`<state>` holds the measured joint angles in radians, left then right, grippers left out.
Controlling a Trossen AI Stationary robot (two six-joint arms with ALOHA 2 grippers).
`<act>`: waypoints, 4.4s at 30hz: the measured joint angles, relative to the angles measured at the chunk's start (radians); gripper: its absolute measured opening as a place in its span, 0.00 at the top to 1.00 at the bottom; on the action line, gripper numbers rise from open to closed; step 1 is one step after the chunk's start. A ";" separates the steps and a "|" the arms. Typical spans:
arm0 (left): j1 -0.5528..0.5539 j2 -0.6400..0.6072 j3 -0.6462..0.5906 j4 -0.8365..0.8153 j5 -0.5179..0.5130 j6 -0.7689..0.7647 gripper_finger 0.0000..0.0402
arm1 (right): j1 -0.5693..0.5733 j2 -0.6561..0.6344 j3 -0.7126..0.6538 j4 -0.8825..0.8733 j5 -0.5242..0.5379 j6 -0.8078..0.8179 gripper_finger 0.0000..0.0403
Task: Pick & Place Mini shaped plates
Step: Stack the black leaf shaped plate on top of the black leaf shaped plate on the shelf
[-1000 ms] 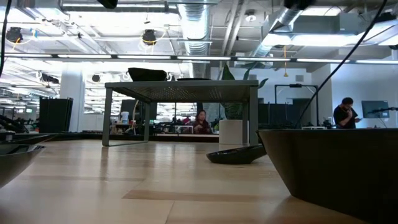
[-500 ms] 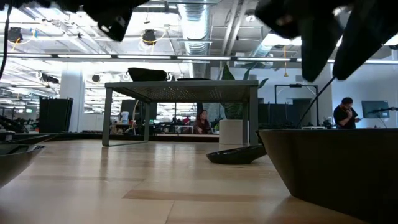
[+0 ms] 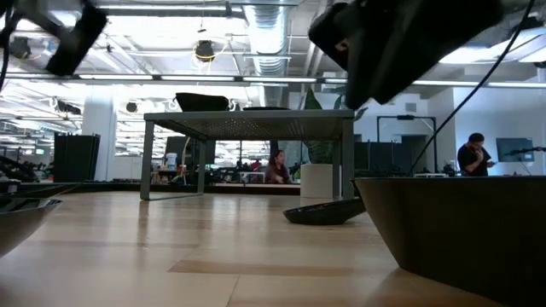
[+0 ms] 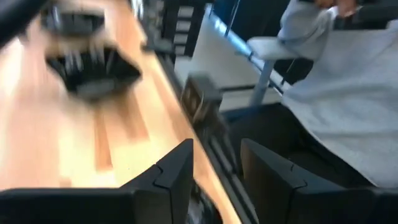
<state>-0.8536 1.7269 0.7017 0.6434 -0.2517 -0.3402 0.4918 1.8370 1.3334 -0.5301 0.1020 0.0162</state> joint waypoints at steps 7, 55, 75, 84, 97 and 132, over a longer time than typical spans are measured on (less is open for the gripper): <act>-0.034 0.087 0.000 -0.008 -0.008 -0.071 0.66 | -0.013 0.000 0.000 -0.010 0.000 -0.027 0.74; -0.116 0.141 0.037 -0.101 -0.068 0.026 0.77 | -0.019 0.001 0.000 -0.015 -0.002 -0.156 0.74; -0.126 0.140 0.108 -0.163 -0.070 0.090 0.77 | -0.019 0.002 0.000 -0.014 -0.002 -0.156 0.74; -0.139 0.148 0.106 -0.223 -0.092 0.049 0.77 | -0.019 0.002 0.000 -0.015 -0.002 -0.156 0.74; -0.143 0.148 0.104 -0.246 -0.100 0.052 0.77 | -0.019 0.002 0.000 -0.014 -0.002 -0.156 0.74; -0.073 0.148 0.102 -0.321 -0.160 0.120 0.83 | -0.019 0.002 0.000 -0.014 -0.002 -0.156 0.73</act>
<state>-0.9265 1.8748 0.8040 0.3225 -0.4120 -0.2207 0.4732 1.8385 1.3331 -0.5446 0.1005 -0.1402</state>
